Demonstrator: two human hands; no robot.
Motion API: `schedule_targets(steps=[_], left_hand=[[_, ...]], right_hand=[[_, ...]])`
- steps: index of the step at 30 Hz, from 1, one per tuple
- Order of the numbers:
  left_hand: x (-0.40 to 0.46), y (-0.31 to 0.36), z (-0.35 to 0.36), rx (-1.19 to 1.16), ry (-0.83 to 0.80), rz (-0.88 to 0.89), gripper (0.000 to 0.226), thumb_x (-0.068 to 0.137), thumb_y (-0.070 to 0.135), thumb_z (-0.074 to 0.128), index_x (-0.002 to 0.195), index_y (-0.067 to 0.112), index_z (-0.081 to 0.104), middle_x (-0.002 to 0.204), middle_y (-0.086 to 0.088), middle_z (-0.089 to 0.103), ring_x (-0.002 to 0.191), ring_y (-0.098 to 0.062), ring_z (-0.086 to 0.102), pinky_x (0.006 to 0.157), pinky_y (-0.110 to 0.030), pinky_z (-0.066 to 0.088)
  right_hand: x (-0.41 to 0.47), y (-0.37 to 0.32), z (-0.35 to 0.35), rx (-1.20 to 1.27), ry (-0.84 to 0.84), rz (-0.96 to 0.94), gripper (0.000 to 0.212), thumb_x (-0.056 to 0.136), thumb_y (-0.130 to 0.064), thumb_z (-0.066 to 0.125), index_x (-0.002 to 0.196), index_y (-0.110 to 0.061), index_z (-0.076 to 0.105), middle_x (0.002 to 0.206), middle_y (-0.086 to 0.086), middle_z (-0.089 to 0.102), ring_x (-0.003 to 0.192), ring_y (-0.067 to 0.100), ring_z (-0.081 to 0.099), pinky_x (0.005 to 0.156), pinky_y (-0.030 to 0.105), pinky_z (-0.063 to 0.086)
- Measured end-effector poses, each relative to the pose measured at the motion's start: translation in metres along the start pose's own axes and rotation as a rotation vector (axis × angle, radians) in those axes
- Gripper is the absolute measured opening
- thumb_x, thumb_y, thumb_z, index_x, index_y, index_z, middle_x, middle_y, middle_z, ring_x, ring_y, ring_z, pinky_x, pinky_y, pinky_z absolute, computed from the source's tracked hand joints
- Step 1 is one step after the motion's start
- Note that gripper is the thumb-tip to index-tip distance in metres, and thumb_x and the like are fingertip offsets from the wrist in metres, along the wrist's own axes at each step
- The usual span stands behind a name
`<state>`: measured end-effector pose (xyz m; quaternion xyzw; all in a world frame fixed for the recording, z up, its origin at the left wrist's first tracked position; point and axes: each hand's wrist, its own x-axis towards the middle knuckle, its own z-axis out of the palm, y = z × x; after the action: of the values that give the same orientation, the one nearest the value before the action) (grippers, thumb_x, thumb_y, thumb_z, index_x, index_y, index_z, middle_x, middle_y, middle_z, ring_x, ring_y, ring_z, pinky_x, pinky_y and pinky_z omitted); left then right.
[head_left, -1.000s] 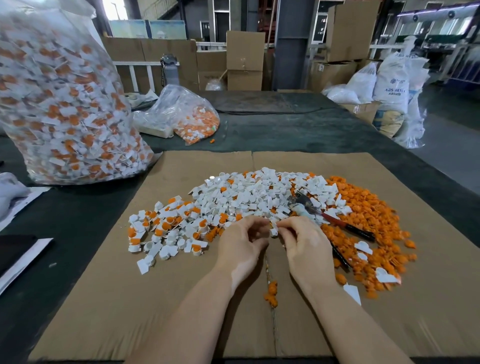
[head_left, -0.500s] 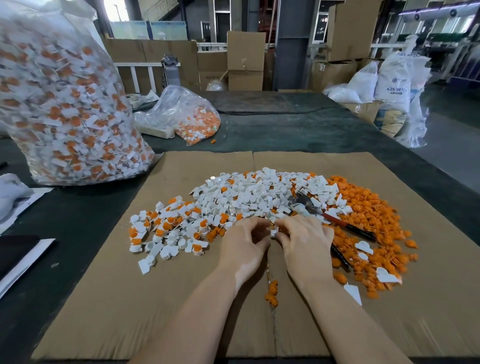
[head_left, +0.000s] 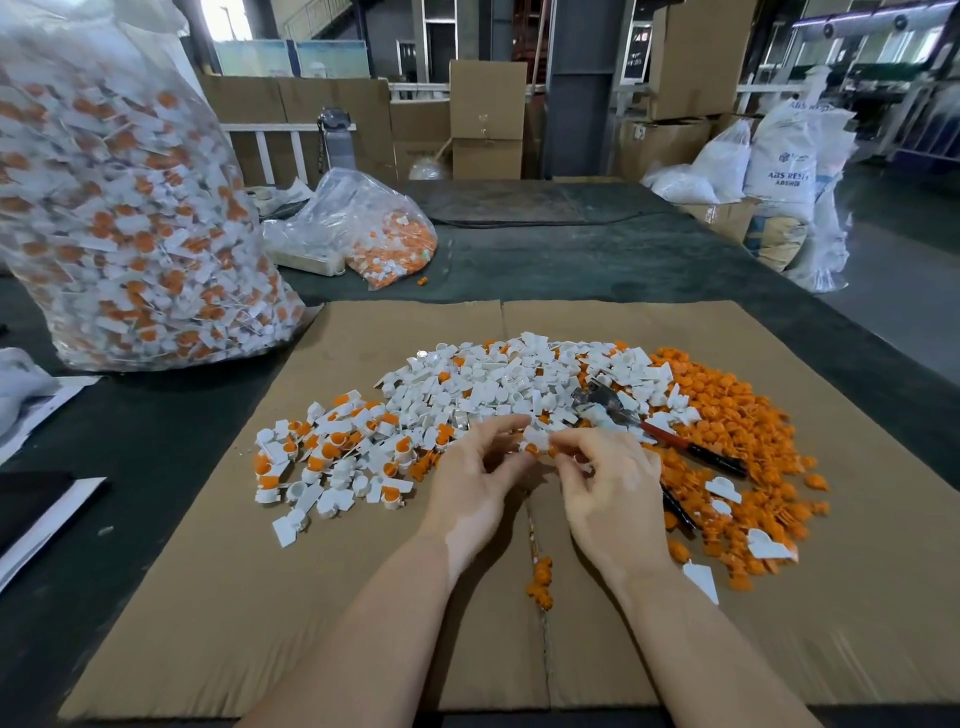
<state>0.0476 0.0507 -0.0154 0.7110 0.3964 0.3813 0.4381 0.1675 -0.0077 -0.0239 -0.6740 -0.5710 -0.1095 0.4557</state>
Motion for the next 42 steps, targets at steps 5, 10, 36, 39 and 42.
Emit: schedule_targets(steps=[5,10,36,39,42], left_hand=[[-0.0008,0.0005,0.0007,0.013,-0.083,0.017,0.035,0.09,0.018,0.062,0.123,0.028,0.059,0.106,0.005,0.065,0.099,-0.01,0.061,0.09,-0.025,0.049],[-0.0006,-0.0021,0.0019,0.056,-0.078,0.04,0.034,0.087,0.018,0.065,0.118,0.032,0.06,0.098,0.004,0.066,0.093,-0.011,0.061,0.084,-0.023,0.049],[-0.0004,-0.0009,0.0067,0.051,-0.053,0.038,0.027,0.087,0.008,0.064,0.11,0.022,0.06,0.094,0.004,0.062,0.086,-0.005,0.057,0.074,-0.01,0.045],[-0.0001,-0.0011,0.0074,0.123,-0.071,0.037,0.026,0.088,0.014,0.064,0.111,0.024,0.059,0.094,0.005,0.062,0.089,-0.007,0.058,0.078,-0.017,0.048],[-0.0004,-0.0001,0.0077,0.153,-0.051,0.032,0.027,0.089,0.018,0.062,0.116,0.023,0.058,0.095,0.006,0.061,0.09,-0.008,0.057,0.08,-0.02,0.048]], right_hand=[[0.0004,-0.0026,-0.003,0.042,-0.033,-0.049,0.011,0.076,-0.006,0.074,0.083,-0.015,0.072,0.081,-0.006,0.069,0.08,0.016,0.061,0.077,0.034,0.038],[0.0006,-0.0011,-0.0045,0.099,-0.095,0.011,0.007,0.082,-0.006,0.068,0.085,-0.011,0.071,0.083,-0.003,0.068,0.082,0.018,0.06,0.079,0.042,0.046],[0.0008,-0.0018,-0.0056,0.095,-0.106,-0.057,0.012,0.076,0.0,0.072,0.083,-0.009,0.071,0.082,0.001,0.064,0.082,0.023,0.058,0.074,0.045,0.047],[0.0008,-0.0013,-0.0048,0.067,-0.128,-0.053,0.013,0.078,0.001,0.069,0.081,-0.012,0.07,0.08,-0.002,0.062,0.081,0.022,0.056,0.075,0.04,0.043],[0.0001,-0.0018,-0.0045,0.023,-0.089,-0.051,0.011,0.079,-0.004,0.071,0.084,-0.013,0.071,0.083,-0.002,0.064,0.084,0.022,0.058,0.076,0.034,0.037]])
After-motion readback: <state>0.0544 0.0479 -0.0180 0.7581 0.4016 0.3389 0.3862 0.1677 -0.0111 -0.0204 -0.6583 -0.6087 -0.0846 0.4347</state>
